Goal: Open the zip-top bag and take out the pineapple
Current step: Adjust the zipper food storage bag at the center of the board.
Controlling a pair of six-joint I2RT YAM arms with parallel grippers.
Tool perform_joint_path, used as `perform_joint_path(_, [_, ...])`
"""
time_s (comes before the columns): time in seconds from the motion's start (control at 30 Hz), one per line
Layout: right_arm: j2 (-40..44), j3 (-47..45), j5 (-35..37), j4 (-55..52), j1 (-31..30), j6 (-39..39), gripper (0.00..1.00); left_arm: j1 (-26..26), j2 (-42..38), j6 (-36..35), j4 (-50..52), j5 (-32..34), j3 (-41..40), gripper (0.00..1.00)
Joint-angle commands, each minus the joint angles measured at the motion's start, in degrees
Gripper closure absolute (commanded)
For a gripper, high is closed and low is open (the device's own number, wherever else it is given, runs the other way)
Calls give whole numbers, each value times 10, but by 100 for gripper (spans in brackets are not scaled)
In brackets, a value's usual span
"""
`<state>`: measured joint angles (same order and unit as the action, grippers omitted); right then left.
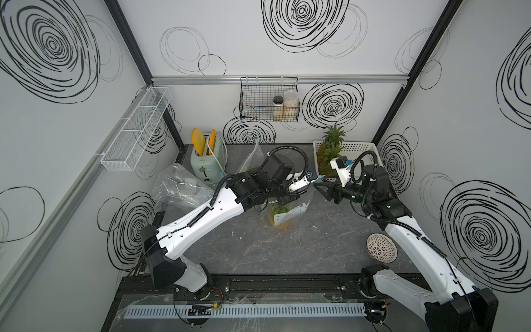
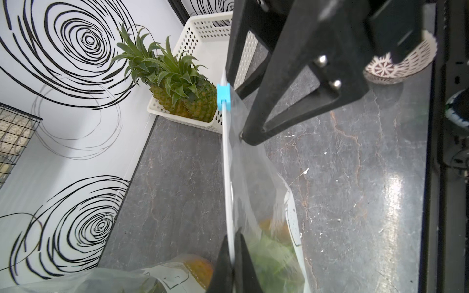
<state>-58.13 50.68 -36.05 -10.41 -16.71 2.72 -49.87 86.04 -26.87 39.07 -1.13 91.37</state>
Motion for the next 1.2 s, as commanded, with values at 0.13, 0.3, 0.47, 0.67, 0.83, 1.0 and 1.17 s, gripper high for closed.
perform_joint_path(0.13, [-3, 8, -12, 44, -2, -16, 50, 35, -26, 19, -56, -87, -45, 100])
perform_joint_path(0.3, [-9, 15, -53, 59, -2, -15, 57, 47, -33, 17, -60, -96, -66, 100])
perform_joint_path(0.47, [-25, 25, -78, 63, -2, -20, 58, 54, -41, 18, -69, -105, -80, 100])
perform_joint_path(0.67, [-40, 49, -46, 29, -1, -59, 52, 54, -55, 18, -61, -115, -71, 100])
perform_joint_path(0.83, [-59, 55, -70, 34, -1, -79, 47, 54, -54, 9, -43, -117, -59, 100])
perform_joint_path(1.0, [-83, 71, -119, 39, -2, -83, 55, 55, -57, 8, -46, -109, -68, 100])
perform_joint_path(1.17, [-63, 60, -145, 43, -4, -81, 88, 59, -56, 9, -54, -100, -70, 100])
